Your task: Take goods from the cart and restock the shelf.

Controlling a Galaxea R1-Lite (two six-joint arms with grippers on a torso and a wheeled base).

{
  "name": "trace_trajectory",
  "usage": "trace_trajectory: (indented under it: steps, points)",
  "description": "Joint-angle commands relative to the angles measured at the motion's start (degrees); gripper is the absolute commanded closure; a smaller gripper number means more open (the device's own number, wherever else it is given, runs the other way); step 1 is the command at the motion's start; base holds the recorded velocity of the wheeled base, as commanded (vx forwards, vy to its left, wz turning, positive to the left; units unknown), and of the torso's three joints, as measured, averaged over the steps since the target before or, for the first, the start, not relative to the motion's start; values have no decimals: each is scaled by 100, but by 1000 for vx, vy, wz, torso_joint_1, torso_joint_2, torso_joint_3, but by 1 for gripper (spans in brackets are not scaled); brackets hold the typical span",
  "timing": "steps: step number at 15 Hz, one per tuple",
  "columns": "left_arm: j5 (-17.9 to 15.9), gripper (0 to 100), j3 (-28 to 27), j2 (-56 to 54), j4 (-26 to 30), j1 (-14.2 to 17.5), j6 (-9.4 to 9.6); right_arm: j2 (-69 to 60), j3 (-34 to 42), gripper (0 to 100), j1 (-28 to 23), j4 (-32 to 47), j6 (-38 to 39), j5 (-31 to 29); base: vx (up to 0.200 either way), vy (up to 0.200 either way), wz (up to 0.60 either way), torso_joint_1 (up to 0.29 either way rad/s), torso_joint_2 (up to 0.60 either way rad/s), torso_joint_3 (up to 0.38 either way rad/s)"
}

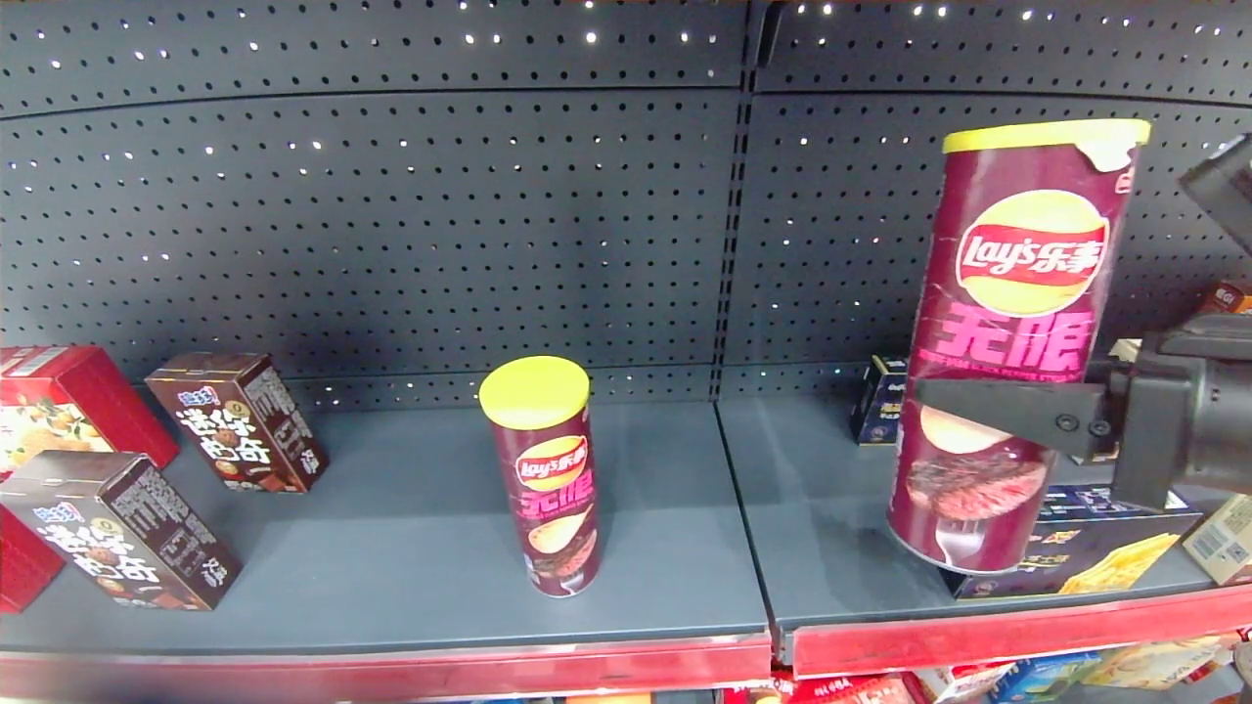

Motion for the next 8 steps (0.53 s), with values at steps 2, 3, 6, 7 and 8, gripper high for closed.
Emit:
trace_trajectory:
  steps: [2,3,6,7,8]
  points:
    - [1,0,6,31,-6,2,9,621,-323,100,7,-15,-24,-102,0,0,0,0,0,0]
    - [1,0,6,31,-6,2,27,771,-490,100,7,-24,-16,-110,0,0,0,0,0,0]
    - [-7,0,6,31,-6,2,18,1527,-1299,100,113,-191,-24,-110,0,0,0,0,0,0]
    - [-7,0,6,31,-6,2,18,1755,-1501,100,121,-279,-24,-119,0,0,0,0,0,0]
    - [-7,0,6,31,-6,2,9,1957,-1677,100,174,-323,-24,-146,0,0,0,0,0,0]
